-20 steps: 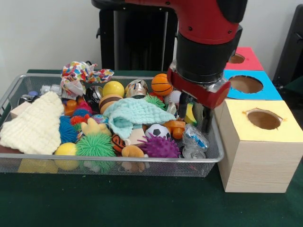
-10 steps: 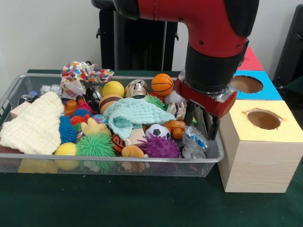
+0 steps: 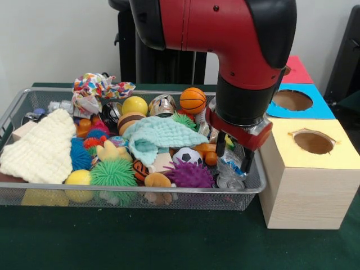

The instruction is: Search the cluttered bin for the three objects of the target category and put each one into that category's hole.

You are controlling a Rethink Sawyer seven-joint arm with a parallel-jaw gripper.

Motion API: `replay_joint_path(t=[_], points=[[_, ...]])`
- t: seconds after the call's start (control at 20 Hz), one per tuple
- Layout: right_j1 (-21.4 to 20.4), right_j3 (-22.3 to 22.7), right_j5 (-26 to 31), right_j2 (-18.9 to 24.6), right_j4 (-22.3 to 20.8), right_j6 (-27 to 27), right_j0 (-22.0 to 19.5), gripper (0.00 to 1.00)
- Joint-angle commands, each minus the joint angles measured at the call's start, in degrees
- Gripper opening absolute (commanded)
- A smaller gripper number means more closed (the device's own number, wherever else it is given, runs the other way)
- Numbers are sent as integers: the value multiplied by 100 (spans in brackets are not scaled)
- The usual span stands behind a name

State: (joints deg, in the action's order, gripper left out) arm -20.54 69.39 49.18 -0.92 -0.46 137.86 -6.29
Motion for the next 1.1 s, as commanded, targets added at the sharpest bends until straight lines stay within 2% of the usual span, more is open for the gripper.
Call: replay_joint_path(t=[0.05, 0.15, 0.3, 0.35, 0.5, 1.1], points=[[170, 456, 256, 125, 46, 457, 3, 100], [113, 483, 637, 102, 141, 570, 61, 100], [179, 417, 856, 72, 172, 633, 105, 100], [251, 377, 749, 78, 164, 628, 103, 100], [270, 722, 58, 207, 187, 579, 38, 100], [533, 688, -671, 131, -158, 387, 48, 100]])
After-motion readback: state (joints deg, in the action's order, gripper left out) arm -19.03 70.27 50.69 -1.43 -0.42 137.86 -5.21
